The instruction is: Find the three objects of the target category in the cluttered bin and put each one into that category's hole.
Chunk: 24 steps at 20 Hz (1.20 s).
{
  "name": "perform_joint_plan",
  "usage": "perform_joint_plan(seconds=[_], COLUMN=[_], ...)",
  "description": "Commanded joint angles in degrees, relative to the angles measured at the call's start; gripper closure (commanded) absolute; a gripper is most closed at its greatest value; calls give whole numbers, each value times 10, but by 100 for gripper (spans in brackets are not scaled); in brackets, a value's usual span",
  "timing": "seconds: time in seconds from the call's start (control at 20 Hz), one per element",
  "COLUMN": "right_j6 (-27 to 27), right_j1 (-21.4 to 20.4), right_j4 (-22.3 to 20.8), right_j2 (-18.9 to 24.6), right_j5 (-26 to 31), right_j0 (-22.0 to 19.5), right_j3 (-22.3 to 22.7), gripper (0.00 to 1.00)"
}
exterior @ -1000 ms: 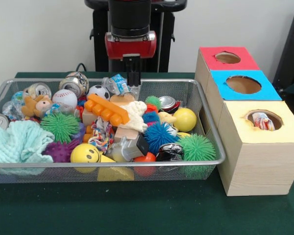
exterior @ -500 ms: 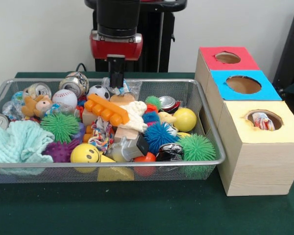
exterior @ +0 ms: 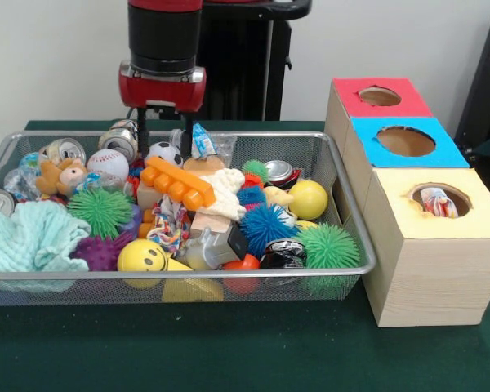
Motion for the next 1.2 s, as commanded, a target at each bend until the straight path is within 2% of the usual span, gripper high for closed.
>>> perform_joint_plan(seconds=[0.05,0.45,0.65,0.8,1.05,1.2], right_j6=[-3,26,63,80,75,44], right_j1=[35,62,94,115,121,145], right_j4=[-19,-19,-14,2,15,21], right_j2=[17,11,5,5,2,18], right_j5=[3,-25,-68,-77,-76,-54], right_j0=[-16,-7,13,26,26,10], right_j3=[-39,-30,-30,-32,-37,-61], gripper=[0,0,0,0,0,0])
